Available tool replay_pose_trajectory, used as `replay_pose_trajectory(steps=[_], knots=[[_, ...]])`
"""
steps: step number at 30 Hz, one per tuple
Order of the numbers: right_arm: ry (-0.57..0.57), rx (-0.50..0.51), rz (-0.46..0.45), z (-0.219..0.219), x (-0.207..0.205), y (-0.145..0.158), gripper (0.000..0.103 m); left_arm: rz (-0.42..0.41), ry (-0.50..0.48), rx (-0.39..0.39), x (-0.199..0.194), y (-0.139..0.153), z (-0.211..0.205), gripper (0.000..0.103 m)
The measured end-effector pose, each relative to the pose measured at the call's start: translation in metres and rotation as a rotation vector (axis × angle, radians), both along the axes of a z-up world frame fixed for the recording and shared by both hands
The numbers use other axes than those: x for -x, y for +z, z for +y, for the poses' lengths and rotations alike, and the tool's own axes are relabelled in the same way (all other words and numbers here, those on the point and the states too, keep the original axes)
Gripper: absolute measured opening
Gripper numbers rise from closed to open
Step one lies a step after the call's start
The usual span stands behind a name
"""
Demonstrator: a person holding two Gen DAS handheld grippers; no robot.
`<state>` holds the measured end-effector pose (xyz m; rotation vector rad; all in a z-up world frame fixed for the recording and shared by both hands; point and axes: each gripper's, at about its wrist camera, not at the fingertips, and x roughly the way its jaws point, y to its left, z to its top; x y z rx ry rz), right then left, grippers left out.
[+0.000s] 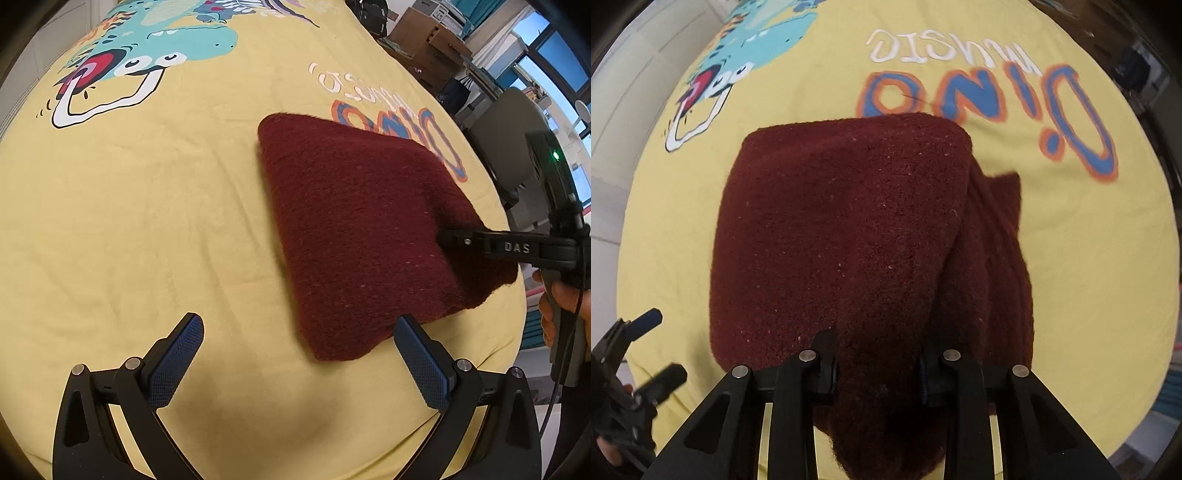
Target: Fold small clothes
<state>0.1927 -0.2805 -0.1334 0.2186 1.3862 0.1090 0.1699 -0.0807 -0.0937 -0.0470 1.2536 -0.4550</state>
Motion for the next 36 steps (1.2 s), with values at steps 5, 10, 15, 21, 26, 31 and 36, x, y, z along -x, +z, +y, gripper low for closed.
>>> replay_pose_trajectory(steps=[5, 10, 15, 21, 26, 31, 36], knots=[[-0.073, -0.073, -0.092, -0.038, 0.026, 0.018, 0.024, 0.002, -0.003, 0.004, 0.001, -0.001, -0.005, 0.101], [-0.093, -0.03, -0.129, -0.063, 0.05, 0.032, 0.023, 0.0, -0.025, 0.005, 0.003, -0.001, -0.015, 0.101], [-0.12, -0.031, -0.081, -0.076, 0.066, 0.002, 0.023, 0.003, -0.039, -0.001, 0.003, -0.003, -0.023, 0.101], [-0.15, 0.054, -0.067, -0.076, 0.069, -0.019, 0.072, 0.013, -0.04, -0.015, 0.001, -0.007, -0.03, 0.101], [-0.143, 0.077, -0.092, -0.081, 0.069, -0.003, 0.079, 0.016, -0.031, -0.033, -0.01, -0.006, -0.036, 0.101], [-0.142, 0.052, -0.167, -0.081, 0.062, 0.019, 0.088, 0.006, -0.025, -0.059, -0.028, -0.002, -0.049, 0.101], [-0.118, -0.003, -0.151, -0.072, 0.043, 0.009, 0.102, 0.019, -0.024, -0.07, -0.047, -0.005, -0.07, 0.101]])
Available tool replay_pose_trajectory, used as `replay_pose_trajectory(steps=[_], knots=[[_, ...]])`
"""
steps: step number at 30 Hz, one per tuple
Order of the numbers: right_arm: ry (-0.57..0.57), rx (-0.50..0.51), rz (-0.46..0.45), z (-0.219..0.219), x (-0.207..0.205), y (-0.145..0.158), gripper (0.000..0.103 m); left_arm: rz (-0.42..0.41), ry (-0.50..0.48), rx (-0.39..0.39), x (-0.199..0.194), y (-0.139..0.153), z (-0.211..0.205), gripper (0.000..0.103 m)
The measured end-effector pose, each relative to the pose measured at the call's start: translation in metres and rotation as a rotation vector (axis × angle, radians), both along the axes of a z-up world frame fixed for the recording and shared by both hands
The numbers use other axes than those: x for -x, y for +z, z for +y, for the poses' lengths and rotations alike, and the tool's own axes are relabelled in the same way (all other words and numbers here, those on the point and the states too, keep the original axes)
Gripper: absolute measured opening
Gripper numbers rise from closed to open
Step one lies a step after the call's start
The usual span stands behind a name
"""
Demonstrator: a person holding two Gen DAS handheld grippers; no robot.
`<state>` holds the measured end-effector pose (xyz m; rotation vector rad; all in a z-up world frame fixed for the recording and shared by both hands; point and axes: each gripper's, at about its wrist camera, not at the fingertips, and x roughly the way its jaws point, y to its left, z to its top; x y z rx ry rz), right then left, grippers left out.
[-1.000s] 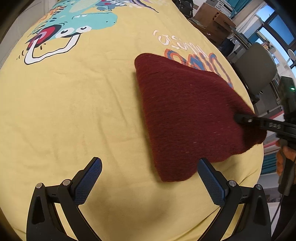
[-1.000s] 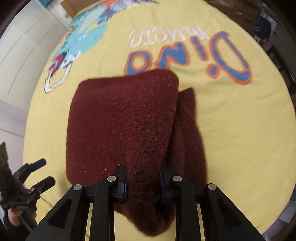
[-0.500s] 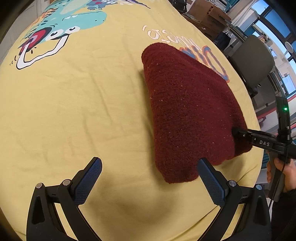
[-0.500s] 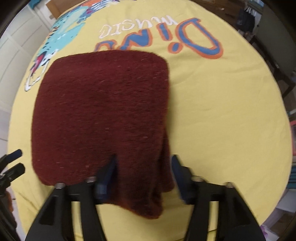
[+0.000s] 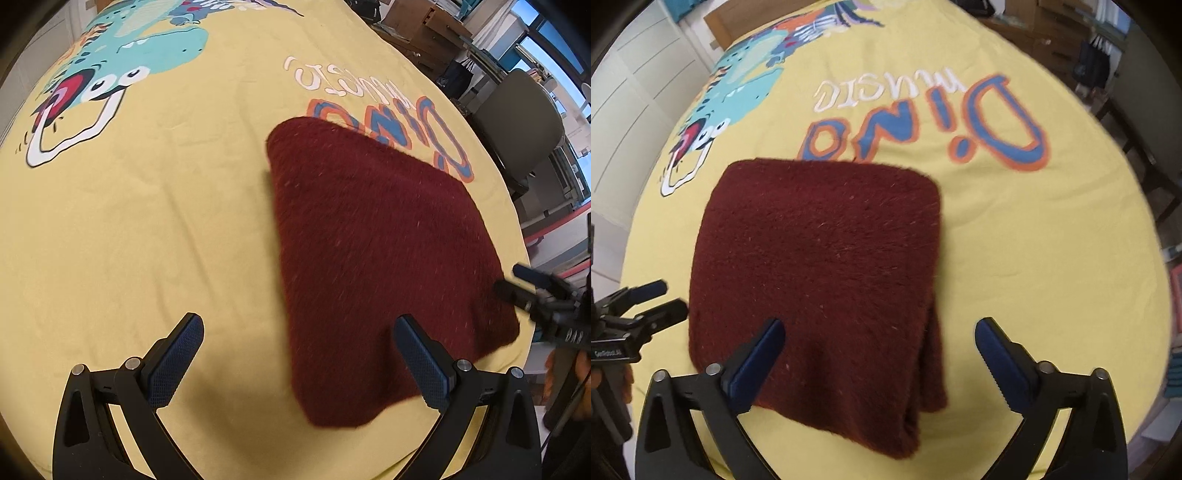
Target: Fold small clothes
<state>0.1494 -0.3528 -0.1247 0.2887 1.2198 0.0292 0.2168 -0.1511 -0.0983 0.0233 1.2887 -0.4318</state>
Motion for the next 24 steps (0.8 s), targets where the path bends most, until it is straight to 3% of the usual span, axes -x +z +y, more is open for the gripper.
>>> replay_pose_trajectory(steps=[6, 10, 13, 19, 20, 21, 22, 24], knots=[[-0.007, -0.037, 0.052, -0.001, -0.007, -0.036, 0.102, 0.028, -0.024, -0.057, -0.011, -0.022, -0.028, 0.102], [-0.01, -0.104, 0.062, -0.008, -0.008, -0.061, 0.102, 0.049, -0.004, -0.081, -0.011, -0.043, -0.032, 0.102], [-0.01, -0.179, 0.063, -0.011, -0.007, -0.077, 0.102, 0.022, -0.017, -0.108, -0.009, -0.055, -0.033, 0.102], [-0.025, -0.211, 0.055, -0.012, -0.001, -0.084, 0.101, 0.019, -0.007, -0.08, -0.006, -0.066, -0.033, 0.103], [-0.026, -0.205, 0.059, -0.01, -0.001, -0.084, 0.099, 0.011, -0.015, -0.08, -0.004, -0.066, -0.034, 0.103], [-0.027, -0.212, 0.066, -0.009, -0.001, -0.083, 0.091, 0.005, -0.02, -0.078, -0.004, -0.066, -0.034, 0.101], [-0.029, -0.248, 0.069, -0.008, -0.001, -0.083, 0.076, 0.003, -0.022, -0.064, -0.003, -0.067, -0.034, 0.098], [-0.031, -0.279, 0.066, -0.007, -0.001, -0.08, 0.071, 0.005, -0.031, -0.017, 0.0, -0.065, -0.033, 0.077]])
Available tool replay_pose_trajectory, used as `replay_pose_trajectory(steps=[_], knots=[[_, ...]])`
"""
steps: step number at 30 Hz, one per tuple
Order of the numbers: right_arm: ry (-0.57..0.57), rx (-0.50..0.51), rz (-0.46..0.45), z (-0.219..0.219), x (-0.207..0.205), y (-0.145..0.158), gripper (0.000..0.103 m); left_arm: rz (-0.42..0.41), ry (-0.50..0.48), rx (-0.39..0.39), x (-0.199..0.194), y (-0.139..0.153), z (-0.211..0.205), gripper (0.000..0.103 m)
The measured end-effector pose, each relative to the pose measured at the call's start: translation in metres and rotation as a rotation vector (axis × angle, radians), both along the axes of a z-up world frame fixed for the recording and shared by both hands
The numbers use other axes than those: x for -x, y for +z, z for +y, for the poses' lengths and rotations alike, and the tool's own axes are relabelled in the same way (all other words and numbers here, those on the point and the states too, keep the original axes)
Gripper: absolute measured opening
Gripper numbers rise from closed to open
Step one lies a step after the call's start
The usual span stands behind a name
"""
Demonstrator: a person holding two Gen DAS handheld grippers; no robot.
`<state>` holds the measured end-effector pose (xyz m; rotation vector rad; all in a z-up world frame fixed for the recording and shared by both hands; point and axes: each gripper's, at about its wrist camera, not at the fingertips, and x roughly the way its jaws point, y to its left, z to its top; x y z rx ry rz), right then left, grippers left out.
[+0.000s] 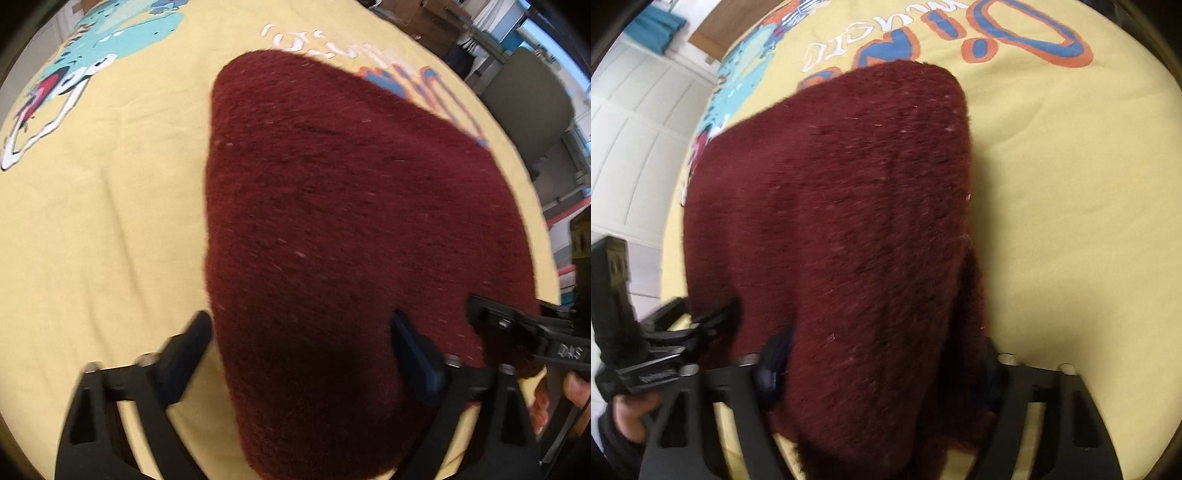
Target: Fold small clothes
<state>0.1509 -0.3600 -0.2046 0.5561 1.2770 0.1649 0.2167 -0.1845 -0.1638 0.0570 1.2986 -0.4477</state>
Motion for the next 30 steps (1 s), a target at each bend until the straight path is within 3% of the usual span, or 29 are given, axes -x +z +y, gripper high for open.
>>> replay_pose_trajectory(steps=[1, 4, 6, 8, 13, 20, 25, 30], knots=[[0.01, 0.013, -0.001, 0.003, 0.0, 0.002, 0.065, -0.003, -0.002, 0.0, 0.001, 0.001, -0.001, 0.076], [0.022, 0.029, -0.009, 0.007, 0.0, 0.011, 0.05, -0.025, -0.05, -0.013, 0.005, 0.006, -0.008, 0.06], [0.024, 0.049, -0.018, 0.009, 0.002, 0.019, 0.045, -0.024, -0.07, -0.003, 0.006, 0.012, -0.009, 0.047], [0.018, 0.065, -0.035, 0.011, 0.004, 0.031, 0.042, -0.035, -0.089, 0.009, 0.006, 0.022, -0.009, 0.044], [0.018, 0.071, -0.118, 0.015, 0.012, 0.07, 0.04, -0.045, -0.102, 0.104, 0.003, 0.055, 0.012, 0.043], [0.091, 0.088, -0.188, 0.068, 0.002, 0.105, 0.04, -0.107, -0.068, 0.13, 0.007, 0.087, 0.068, 0.043], [0.128, 0.084, -0.179, 0.105, -0.013, 0.095, 0.04, -0.125, -0.029, 0.106, 0.005, 0.083, 0.1, 0.043], [0.145, 0.158, -0.098, 0.143, -0.028, 0.059, 0.044, -0.071, 0.004, 0.078, 0.011, 0.045, 0.122, 0.045]])
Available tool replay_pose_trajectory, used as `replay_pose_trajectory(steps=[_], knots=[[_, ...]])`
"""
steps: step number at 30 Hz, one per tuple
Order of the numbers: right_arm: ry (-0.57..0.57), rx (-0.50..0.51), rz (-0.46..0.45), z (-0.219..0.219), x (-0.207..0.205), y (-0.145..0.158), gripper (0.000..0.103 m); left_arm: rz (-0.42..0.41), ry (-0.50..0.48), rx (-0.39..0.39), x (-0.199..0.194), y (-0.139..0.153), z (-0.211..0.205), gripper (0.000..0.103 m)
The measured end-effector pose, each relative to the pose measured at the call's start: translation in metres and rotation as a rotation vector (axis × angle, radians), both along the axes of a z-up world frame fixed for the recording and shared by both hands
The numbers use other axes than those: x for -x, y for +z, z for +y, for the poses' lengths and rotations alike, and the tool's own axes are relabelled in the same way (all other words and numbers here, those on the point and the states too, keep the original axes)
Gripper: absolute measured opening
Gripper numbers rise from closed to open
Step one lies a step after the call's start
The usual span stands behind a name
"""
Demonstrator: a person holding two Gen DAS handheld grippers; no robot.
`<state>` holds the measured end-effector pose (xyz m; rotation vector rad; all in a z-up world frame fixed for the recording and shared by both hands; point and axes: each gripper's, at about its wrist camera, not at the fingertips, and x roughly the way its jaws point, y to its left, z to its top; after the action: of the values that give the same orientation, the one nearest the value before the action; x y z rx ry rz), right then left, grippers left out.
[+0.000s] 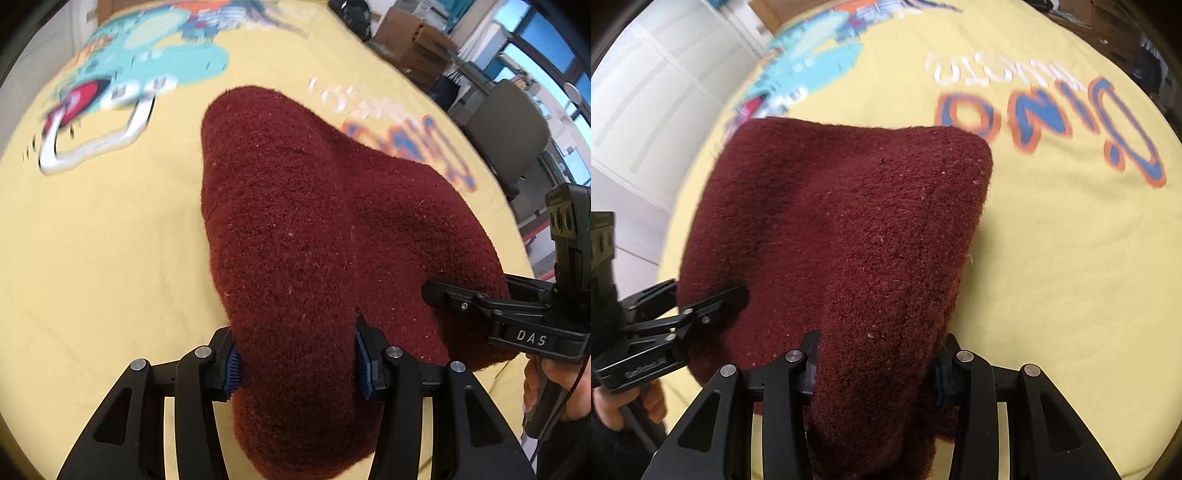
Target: Fold small clothes
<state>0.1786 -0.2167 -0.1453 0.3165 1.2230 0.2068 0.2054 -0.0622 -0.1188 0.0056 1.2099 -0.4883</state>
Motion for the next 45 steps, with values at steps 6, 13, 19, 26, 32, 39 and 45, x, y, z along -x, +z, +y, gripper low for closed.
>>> replay_pose_trajectory(steps=[6, 13, 19, 26, 32, 39, 45], knots=[[-0.043, 0.05, -0.014, -0.003, 0.007, -0.02, 0.078, -0.003, 0.037, -0.004, 0.005, -0.022, 0.012, 0.067], [-0.022, 0.13, -0.051, -0.011, 0.003, -0.006, 0.084, 0.019, 0.083, -0.033, 0.006, -0.009, 0.029, 0.083], [-0.018, 0.19, -0.091, -0.012, 0.016, 0.013, 0.098, -0.052, 0.073, -0.109, 0.025, 0.013, 0.042, 0.102], [-0.062, 0.209, -0.098, -0.032, 0.027, -0.004, 0.102, -0.08, 0.098, -0.133, 0.02, -0.004, 0.034, 0.102], [-0.066, 0.167, -0.105, -0.048, 0.03, -0.032, 0.102, -0.063, 0.096, -0.116, 0.016, -0.029, 0.036, 0.103], [-0.093, 0.183, -0.127, -0.045, 0.033, -0.031, 0.102, -0.067, 0.136, -0.072, 0.019, -0.03, 0.041, 0.103], [-0.087, 0.231, -0.145, -0.036, 0.047, 0.001, 0.102, -0.101, 0.177, -0.072, 0.036, 0.002, 0.046, 0.102]])
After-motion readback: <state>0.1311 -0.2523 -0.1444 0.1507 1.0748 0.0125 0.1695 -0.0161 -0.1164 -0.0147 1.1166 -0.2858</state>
